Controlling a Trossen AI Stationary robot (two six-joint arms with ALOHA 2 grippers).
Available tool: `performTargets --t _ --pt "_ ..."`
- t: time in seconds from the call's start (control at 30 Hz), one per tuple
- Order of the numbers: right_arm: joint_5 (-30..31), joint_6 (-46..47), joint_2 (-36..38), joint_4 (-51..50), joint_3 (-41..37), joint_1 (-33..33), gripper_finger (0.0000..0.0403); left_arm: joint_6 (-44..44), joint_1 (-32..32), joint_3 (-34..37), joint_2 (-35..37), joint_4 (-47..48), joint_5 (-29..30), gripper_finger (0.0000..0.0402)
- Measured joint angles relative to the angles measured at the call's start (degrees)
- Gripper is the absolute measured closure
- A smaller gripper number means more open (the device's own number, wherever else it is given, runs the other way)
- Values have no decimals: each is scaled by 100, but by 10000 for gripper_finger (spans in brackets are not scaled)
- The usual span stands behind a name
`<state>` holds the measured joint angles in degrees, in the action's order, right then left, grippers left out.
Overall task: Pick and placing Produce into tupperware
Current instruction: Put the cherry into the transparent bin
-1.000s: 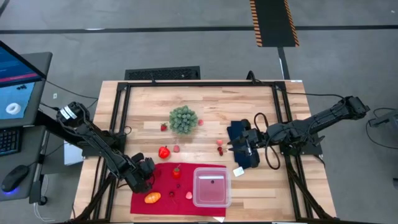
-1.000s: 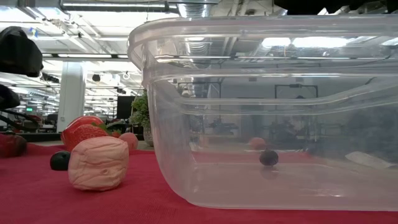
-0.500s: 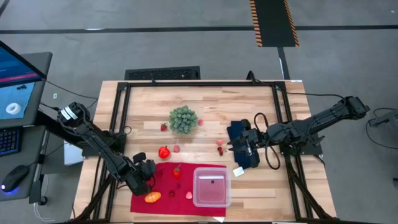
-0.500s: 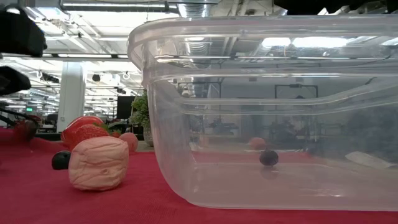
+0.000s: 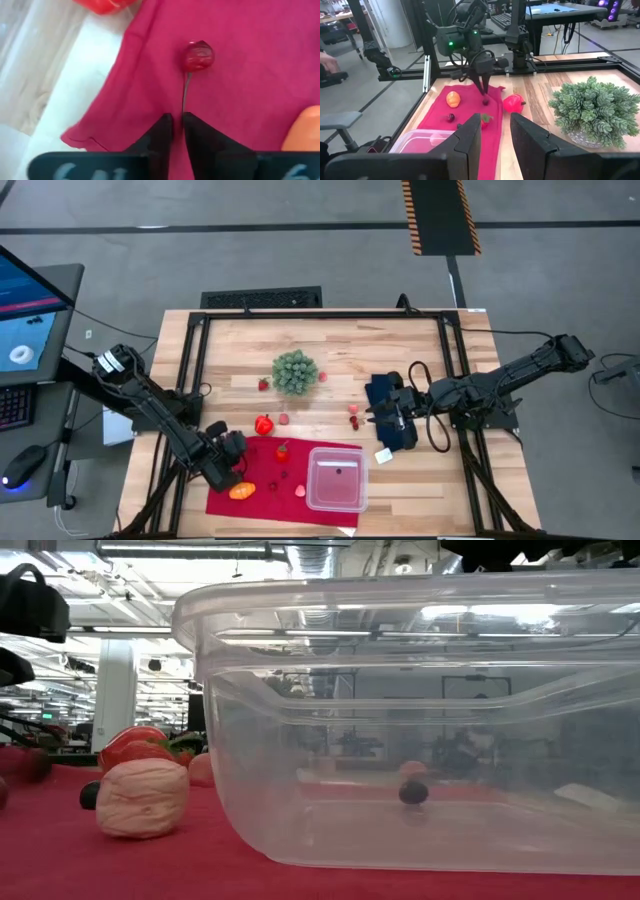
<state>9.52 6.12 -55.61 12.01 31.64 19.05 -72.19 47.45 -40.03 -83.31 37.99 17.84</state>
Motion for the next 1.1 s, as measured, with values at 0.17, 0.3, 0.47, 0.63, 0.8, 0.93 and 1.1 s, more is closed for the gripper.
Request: performTargets --t 0.17,0.3,0.47,0.63,0.8,0.93,1.1 --pt "0 6 0 0 0 0 274 -99 140 0 0 -185 104 292" --pt "0 72 0 -32 0 0 274 18 236 0 0 -284 286 245" --pt "2 111 0 -86 -1 0 274 256 238 0 2 -353 454 214" --pt "0 143 0 -86 -1 0 274 854 242 0 2 -368 302 211" --pt "0 143 0 -86 -2 0 274 1448 194 0 3 -456 389 218" --pt "0 145 0 -86 -2 0 274 1543 86 0 4 -452 375 225" --pt "0 146 0 -86 -2 1 274 1550 58 148 -22 -697 267 235"
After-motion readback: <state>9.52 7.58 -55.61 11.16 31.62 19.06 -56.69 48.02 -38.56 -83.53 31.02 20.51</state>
